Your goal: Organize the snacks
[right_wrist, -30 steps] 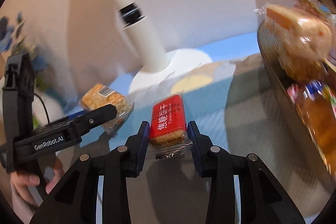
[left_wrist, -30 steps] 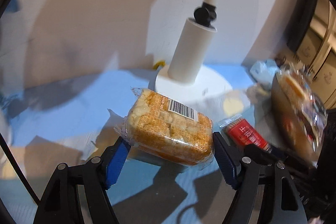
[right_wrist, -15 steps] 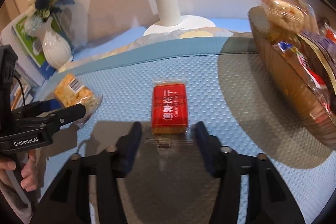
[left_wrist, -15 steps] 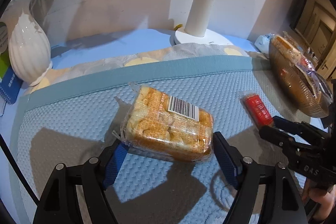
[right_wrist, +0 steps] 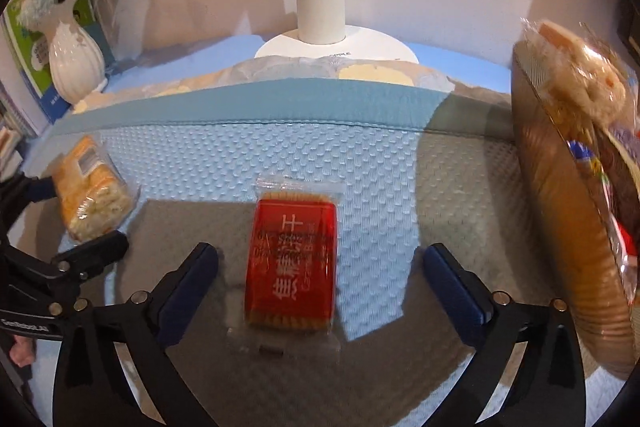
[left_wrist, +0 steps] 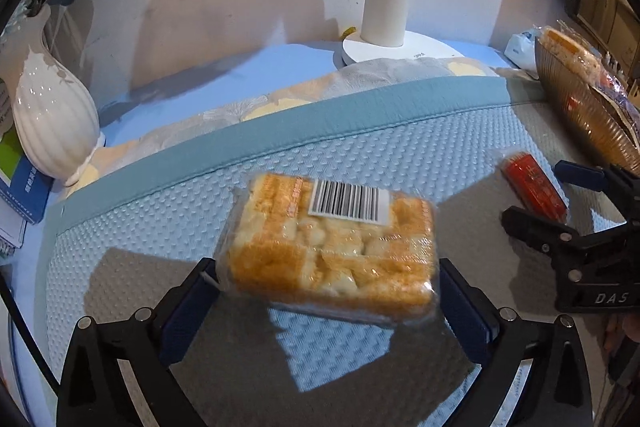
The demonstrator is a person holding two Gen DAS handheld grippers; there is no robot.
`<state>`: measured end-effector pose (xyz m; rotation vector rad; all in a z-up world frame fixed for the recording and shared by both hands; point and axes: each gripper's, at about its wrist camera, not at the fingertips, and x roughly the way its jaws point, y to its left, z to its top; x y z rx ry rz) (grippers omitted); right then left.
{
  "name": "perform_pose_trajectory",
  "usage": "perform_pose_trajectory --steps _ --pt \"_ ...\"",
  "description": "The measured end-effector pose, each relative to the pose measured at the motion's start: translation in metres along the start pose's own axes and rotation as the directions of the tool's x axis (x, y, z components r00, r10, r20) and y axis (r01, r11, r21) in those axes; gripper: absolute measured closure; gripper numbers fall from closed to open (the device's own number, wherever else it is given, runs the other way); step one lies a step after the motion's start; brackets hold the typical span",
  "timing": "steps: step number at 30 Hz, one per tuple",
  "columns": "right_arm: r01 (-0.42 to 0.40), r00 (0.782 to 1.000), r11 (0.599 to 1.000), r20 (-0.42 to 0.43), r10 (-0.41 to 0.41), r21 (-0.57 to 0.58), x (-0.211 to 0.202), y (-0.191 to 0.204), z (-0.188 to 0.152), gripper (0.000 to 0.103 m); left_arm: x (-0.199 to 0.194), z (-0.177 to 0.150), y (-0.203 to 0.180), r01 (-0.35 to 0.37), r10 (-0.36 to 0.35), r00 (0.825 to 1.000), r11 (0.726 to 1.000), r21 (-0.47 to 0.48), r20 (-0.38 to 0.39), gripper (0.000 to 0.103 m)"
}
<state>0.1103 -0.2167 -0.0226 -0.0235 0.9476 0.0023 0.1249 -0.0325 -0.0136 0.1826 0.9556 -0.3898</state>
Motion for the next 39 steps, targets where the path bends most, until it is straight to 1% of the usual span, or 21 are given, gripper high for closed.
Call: perform_pose_trajectory --steps 4,24,29,30,31,32,33,34,35,36,37,39 --pt "0.001 1.000 1.000 0.003 -0.001 0.001 0.002 0.000 0.001 0.000 0.005 0.003 0.001 0.012 -0.012 1.000 1.000 0.005 0.009 0.000" --pt "0.002 1.000 1.000 0.001 -0.002 0.010 0.001 0.003 0.001 0.000 0.005 0.003 0.001 0.009 -0.009 1.000 1.000 0.003 0.017 0.000" --pt "-0.010 1.000 1.000 0.007 0.010 0.011 -0.001 0.004 -0.002 0.000 0.005 0.003 0.000 0.007 -0.007 1.000 1.000 0.002 0.020 0.000" --pt "-0.018 1.000 1.000 0.012 0.018 0.008 -0.003 0.005 -0.003 0.002 0.005 0.003 0.000 0.006 -0.006 1.000 1.000 0.001 0.021 0.000" --pt "-0.022 1.000 1.000 0.016 0.022 0.004 -0.004 0.006 -0.003 0.007 0.005 0.003 -0.001 0.006 -0.006 1.000 1.000 0.001 0.023 0.000" --pt "-0.023 0.999 1.000 0.022 0.023 -0.005 -0.006 0.007 -0.005 0.015 0.003 0.003 -0.001 0.005 -0.005 1.000 1.000 0.001 0.031 0.002" --pt "-0.029 0.999 0.999 0.031 0.029 -0.015 -0.009 0.009 -0.006 0.020 0.001 0.002 -0.001 0.006 -0.006 0.999 1.000 0.003 0.045 0.020" --pt "-0.035 0.998 0.999 0.042 0.036 -0.020 -0.012 0.011 -0.008 0.040 -0.002 0.001 -0.002 0.008 -0.009 0.998 1.000 0.012 0.068 0.026" --pt "-0.054 0.997 0.998 0.058 0.055 -0.023 -0.016 0.012 -0.009 0.069 -0.003 0.001 -0.004 0.012 -0.013 0.997 1.000 0.021 0.076 0.027" --pt "-0.095 0.992 0.995 0.078 0.096 -0.012 -0.022 0.010 -0.011 0.069 -0.002 0.001 -0.004 0.013 -0.015 0.997 1.000 0.026 0.072 0.027" --pt "-0.141 0.987 0.990 0.079 0.141 0.004 -0.023 0.009 -0.014 0.069 -0.002 0.002 -0.004 0.013 -0.015 0.997 1.000 0.027 0.074 0.027" --pt "-0.182 0.980 0.983 0.086 0.179 0.024 -0.028 0.008 -0.018 0.070 -0.003 0.002 -0.003 0.016 -0.018 0.997 1.000 0.022 0.075 0.027"
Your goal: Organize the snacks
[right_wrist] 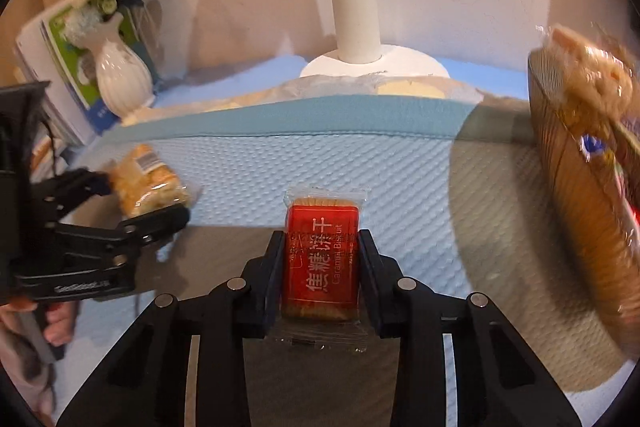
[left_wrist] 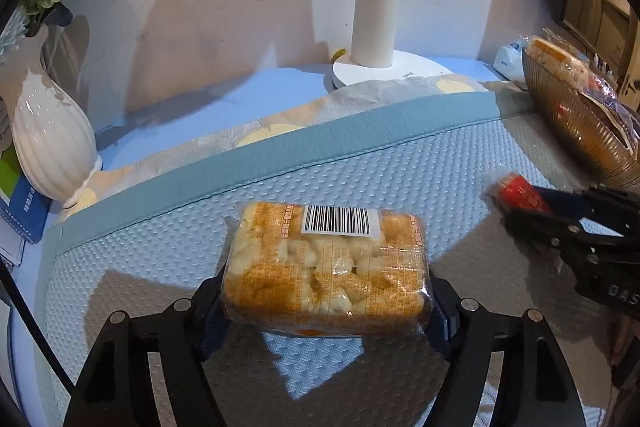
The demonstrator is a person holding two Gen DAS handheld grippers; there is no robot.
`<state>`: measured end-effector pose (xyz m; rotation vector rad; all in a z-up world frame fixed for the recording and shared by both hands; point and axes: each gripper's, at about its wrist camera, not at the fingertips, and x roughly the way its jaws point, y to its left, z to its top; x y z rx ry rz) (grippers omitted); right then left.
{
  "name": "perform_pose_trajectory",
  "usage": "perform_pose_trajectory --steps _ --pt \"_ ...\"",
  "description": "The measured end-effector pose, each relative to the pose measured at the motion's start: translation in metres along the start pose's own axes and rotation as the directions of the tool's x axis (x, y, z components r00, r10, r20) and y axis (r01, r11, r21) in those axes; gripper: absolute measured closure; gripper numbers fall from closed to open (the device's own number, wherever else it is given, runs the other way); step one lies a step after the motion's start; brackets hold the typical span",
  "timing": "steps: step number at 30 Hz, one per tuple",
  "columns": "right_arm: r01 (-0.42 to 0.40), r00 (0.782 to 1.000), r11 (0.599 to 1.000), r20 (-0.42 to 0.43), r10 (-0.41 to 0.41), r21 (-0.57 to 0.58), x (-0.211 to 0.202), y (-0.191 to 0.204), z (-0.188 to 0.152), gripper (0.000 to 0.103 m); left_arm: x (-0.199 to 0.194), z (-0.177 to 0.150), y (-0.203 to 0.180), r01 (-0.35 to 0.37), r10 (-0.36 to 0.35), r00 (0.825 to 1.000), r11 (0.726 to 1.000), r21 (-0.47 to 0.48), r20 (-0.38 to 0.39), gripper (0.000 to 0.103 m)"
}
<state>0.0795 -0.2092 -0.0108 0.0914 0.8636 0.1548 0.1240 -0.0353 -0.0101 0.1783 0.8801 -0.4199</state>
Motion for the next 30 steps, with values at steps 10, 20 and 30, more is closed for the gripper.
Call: perform_pose_trajectory --steps 10,20,30 --pt "-0.112 0.992 0.994 0.052 0.111 0.007 -0.029 0.015 -0.024 0.070 -0.007 -0.002 0.005 0.008 -0.007 1.000 0.999 -0.045 0.022 0.027" --pt "-0.328 0.927 0.931 0.243 0.285 0.161 -0.103 -0.043 -0.011 0.070 -0.050 0.021 -0.040 0.092 -0.089 0.991 0.995 -0.026 0.102 0.027" --pt "-0.185 0.938 0.963 0.328 0.114 0.194 -0.184 -0.155 0.072 0.069 -0.088 0.115 -0.181 0.271 -0.306 0.939 0.940 0.206 0.157 0.027"
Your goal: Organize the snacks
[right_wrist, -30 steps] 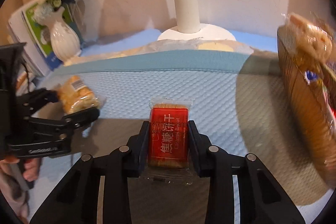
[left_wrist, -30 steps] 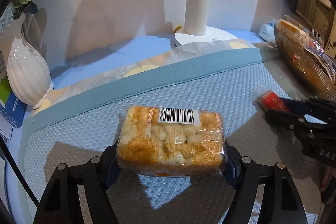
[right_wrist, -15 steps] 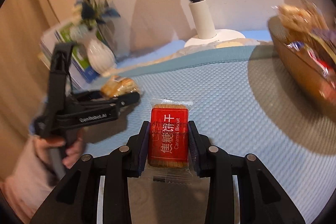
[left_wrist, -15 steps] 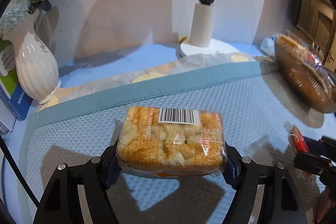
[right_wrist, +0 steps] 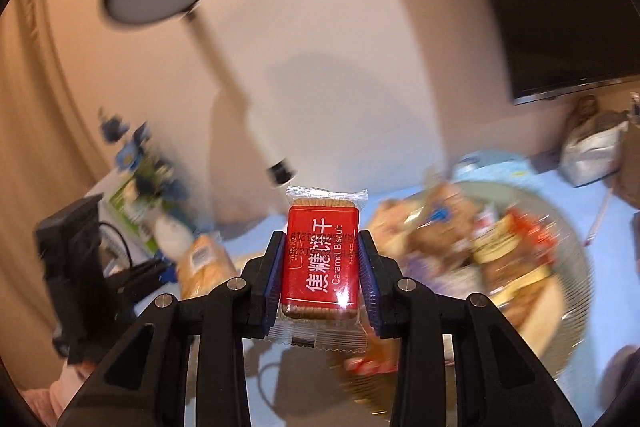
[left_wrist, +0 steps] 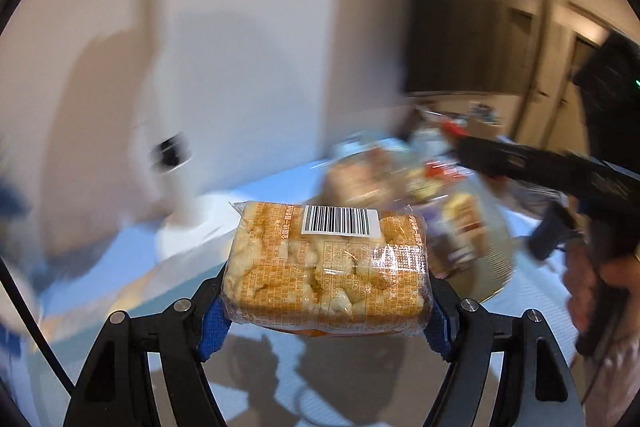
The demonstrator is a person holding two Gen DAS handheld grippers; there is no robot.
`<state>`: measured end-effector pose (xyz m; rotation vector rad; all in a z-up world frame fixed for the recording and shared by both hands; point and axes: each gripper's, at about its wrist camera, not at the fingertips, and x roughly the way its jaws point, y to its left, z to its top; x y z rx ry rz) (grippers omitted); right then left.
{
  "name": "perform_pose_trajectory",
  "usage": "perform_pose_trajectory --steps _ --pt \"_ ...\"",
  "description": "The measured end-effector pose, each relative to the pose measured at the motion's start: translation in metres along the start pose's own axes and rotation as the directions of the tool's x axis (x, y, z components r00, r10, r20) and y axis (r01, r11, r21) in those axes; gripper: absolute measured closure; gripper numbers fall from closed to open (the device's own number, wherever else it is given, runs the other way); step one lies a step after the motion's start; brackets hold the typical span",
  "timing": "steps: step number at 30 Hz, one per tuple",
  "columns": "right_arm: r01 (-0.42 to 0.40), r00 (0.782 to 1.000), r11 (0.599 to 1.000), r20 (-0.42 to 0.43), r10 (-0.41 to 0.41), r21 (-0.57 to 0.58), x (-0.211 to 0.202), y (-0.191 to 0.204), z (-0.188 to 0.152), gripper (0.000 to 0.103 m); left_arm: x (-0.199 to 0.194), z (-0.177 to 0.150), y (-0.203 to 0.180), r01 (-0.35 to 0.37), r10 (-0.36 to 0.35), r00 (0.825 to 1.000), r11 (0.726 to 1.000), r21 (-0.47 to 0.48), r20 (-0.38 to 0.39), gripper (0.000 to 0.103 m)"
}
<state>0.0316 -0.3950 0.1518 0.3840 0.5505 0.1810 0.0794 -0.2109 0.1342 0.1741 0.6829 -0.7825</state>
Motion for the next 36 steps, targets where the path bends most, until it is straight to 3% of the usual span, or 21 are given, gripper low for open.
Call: perform_pose_trajectory --steps 5,8,9,11,12,15,20,27,32,36 --pt "0.081 0.996 0.995 -0.042 -0.079 0.064 -0.007 -0.051 0.013 0.067 0.042 0.019 -0.054 0.099 -0.095 0.994 0.991 0.094 -0.045 0.027" --pt "0.126 0.987 0.987 -0.109 -0.115 0.095 0.001 -0.074 0.009 0.065 0.068 0.018 -0.077 0.182 -0.171 0.980 0.978 0.102 -0.103 0.027" --pt "0.135 0.984 0.986 -0.127 -0.122 0.094 0.003 -0.078 0.007 0.059 0.077 0.017 -0.084 0.218 -0.205 0.971 0.971 0.101 -0.127 0.025" --pt "0.174 0.972 0.981 -0.174 -0.156 0.092 0.008 -0.085 0.005 0.009 0.090 0.015 -0.092 0.230 -0.209 0.961 0.968 0.104 -0.180 0.013" --pt "0.211 0.965 0.973 -0.177 -0.193 0.091 0.005 -0.090 0.005 0.005 0.090 0.013 -0.098 0.201 -0.177 0.966 0.973 0.114 -0.189 0.007" --pt "0.236 0.965 0.966 -0.141 -0.221 0.102 -0.005 -0.097 0.005 0.004 0.091 0.012 -0.104 0.112 -0.084 0.982 0.981 0.161 -0.170 0.007" --pt "0.227 0.966 0.965 -0.154 -0.206 0.131 -0.012 -0.102 0.002 0.004 0.080 0.015 -0.096 0.103 -0.082 0.986 0.985 0.140 -0.146 0.007" --pt "0.187 0.978 0.968 -0.121 -0.168 0.169 -0.030 -0.097 0.002 0.004 0.063 0.024 -0.075 -0.013 0.016 0.995 0.999 0.032 -0.101 0.007" --pt "0.156 0.976 0.987 -0.160 -0.147 0.046 -0.033 -0.070 -0.012 0.004 0.045 0.011 -0.053 -0.132 0.127 0.989 0.989 -0.070 -0.080 0.007" --pt "0.171 0.975 0.980 -0.125 -0.182 -0.099 -0.036 -0.048 -0.038 0.004 0.033 -0.015 -0.038 -0.204 0.188 0.977 0.960 -0.192 -0.100 0.006"
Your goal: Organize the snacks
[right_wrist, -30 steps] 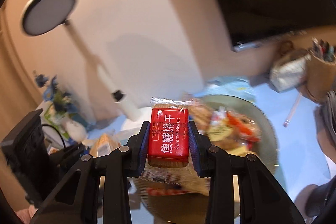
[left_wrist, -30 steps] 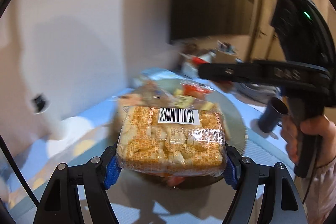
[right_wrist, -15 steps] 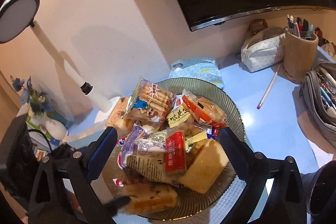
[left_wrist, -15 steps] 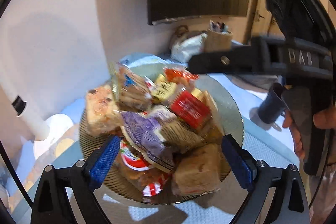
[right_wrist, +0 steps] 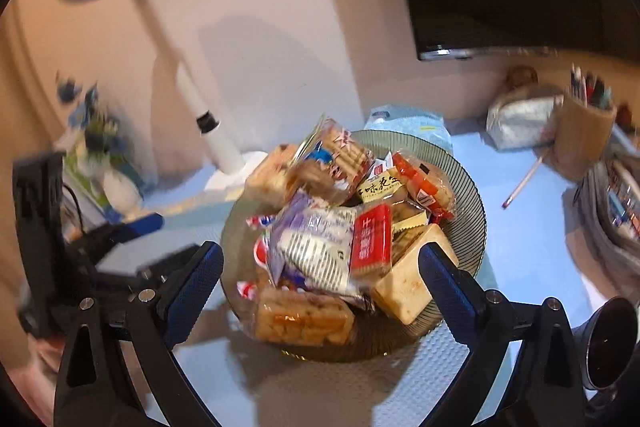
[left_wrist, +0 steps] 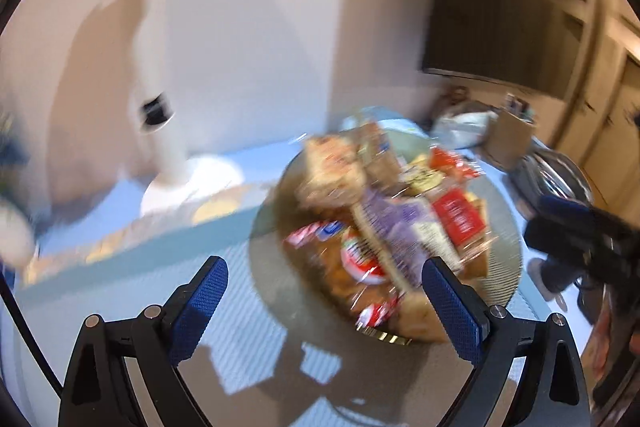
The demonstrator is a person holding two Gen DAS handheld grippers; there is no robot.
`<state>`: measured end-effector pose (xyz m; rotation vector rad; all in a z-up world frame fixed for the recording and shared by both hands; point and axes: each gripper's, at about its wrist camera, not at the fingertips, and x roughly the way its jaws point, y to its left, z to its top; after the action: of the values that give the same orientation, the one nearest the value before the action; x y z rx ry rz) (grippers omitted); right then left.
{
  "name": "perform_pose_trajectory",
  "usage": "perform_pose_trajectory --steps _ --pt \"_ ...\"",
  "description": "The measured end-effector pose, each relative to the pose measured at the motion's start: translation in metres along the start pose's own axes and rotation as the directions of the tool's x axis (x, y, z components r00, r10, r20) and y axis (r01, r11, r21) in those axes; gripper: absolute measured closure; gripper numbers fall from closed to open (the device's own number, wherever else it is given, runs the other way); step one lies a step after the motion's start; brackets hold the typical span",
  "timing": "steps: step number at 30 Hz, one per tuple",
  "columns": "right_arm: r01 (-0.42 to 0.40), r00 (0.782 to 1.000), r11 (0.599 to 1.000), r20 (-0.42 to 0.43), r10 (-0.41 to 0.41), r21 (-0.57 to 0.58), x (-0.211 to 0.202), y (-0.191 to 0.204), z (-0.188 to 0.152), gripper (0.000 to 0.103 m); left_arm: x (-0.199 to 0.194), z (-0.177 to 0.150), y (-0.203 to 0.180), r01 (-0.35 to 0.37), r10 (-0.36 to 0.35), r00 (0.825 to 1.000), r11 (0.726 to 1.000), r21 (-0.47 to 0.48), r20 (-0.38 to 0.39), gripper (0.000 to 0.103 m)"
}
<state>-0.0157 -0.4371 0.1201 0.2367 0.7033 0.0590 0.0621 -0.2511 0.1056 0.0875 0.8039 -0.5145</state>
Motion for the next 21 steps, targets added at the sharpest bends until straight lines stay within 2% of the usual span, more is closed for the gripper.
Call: perform_pose_trajectory --steps 3,6,12,15,21 --pt "-0.019 0.999 0.999 0.025 0.020 -0.050 0.003 0.008 -0.022 0.004 -0.001 -0.020 0.007 -0.099 0.100 0.995 0.994 -0.054 0.016 0.006" --pt "-0.009 0.999 0.998 0.043 0.012 -0.069 0.010 0.009 -0.043 0.004 -0.001 -0.035 0.005 -0.161 0.164 0.986 0.984 -0.073 0.038 0.006" --pt "0.024 0.996 0.999 0.092 -0.020 -0.047 0.020 -0.005 -0.069 0.004 -0.003 -0.053 -0.002 -0.194 0.204 0.976 0.974 -0.114 0.077 0.006" --pt "0.044 0.991 0.997 0.129 -0.037 -0.057 0.018 -0.008 -0.070 0.004 0.000 -0.055 -0.006 -0.219 0.229 0.970 0.969 -0.114 0.081 0.006" --pt "0.020 0.990 0.999 0.142 -0.013 -0.047 0.019 -0.014 -0.069 0.004 0.007 -0.057 -0.012 -0.239 0.251 0.965 0.962 -0.129 0.082 0.006"
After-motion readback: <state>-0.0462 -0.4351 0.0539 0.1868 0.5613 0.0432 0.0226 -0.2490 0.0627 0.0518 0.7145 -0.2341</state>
